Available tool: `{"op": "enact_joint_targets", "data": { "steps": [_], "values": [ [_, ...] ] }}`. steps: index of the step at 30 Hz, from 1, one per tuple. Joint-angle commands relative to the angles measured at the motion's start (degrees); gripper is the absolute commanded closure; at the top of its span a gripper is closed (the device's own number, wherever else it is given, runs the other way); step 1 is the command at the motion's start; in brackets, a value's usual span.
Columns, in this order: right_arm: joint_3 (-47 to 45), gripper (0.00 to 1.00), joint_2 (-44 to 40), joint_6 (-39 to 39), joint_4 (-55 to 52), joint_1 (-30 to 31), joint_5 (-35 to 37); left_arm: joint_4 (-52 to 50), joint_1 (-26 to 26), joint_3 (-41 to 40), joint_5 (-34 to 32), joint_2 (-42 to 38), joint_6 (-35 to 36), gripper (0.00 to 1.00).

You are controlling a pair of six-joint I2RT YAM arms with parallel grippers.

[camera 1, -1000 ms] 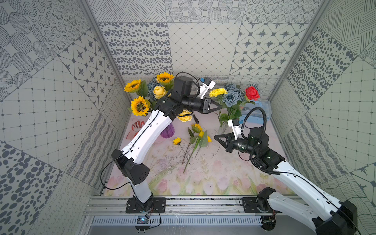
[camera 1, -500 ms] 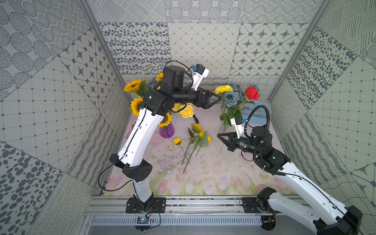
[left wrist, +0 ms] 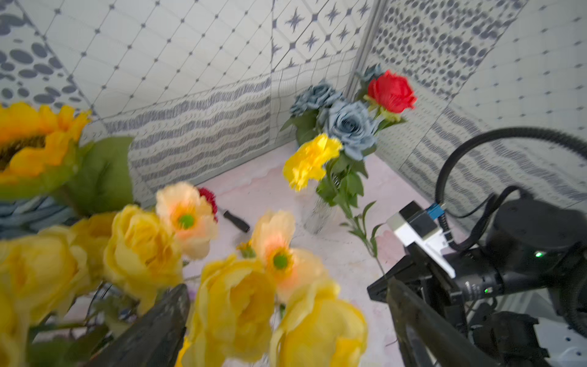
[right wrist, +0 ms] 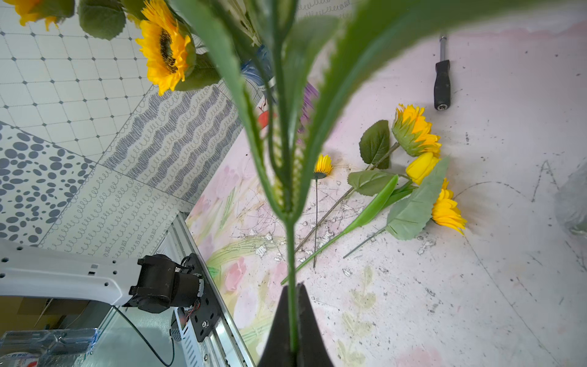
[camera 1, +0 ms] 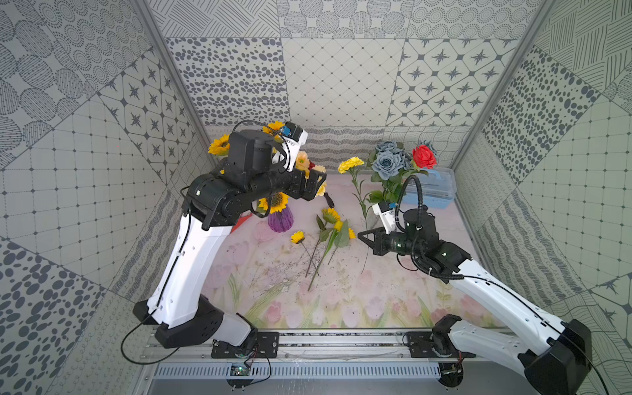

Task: Pick out yellow flowers from the vase
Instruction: Place the flower at the center of the board.

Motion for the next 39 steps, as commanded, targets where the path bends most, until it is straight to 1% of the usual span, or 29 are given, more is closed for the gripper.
{"op": "enact_joint_targets", "data": {
  "steps": [1,7,11,13,15,21,25,29,33,36,39],
  "values": [
    [-1.18,1.00,3.08,1.28,5.44,0.37,2.19,6.87,0.38,-15.24,-14.59,-9.98,2.40,0.02],
    [-0.96,1.00,11.08,3.39,9.22,1.07,2.83,7.57,0.55,-26.70,-17.38,-17.59,-0.19,0.02],
    [0.32,1.00,16.79,3.83,9.19,1.56,2.98,12.60,0.56,-37.33,-17.52,-22.75,-2.42,0.02],
    [0.72,1.00,18.99,3.97,8.81,1.79,3.26,16.01,0.55,-42.93,-16.37,-24.89,-3.33,0.02],
    [0.94,1.00,20.58,4.35,8.81,2.00,3.12,18.35,0.60,-46.68,-16.52,-26.06,-4.04,0.02],
    [2.69,1.00,24.14,4.44,7.45,2.30,4.31,21.62,0.64,-50.02,-13.76,-27.44,-5.82,0.02],
    [3.96,1.00,28.66,4.71,7.50,2.56,2.67,22.87,0.65,-52.79,-12.73,-27.03,-7.70,0.02],
    [4.37,1.00,32.34,4.36,9.26,3.35,2.55,25.01,0.68,-57.38,-13.70,-28.66,-9.90,0.02],
    [5.06,1.00,34.23,2.96,9.89,3.50,4.03,26.79,0.73,-62.28,-15.57,-32.61,-12.75,0.02],
    [5.93,0.95,35.42,1.57,9.78,3.45,4.75,28.13,0.82,-65.50,-16.17,-34.87,-14.10,0.02],
    [6.67,0.89,36.50,1.12,9.78,3.45,4.68,29.67,0.82,-67.70,-13.89,-34.17,-14.80,0.02]
  ]
}}
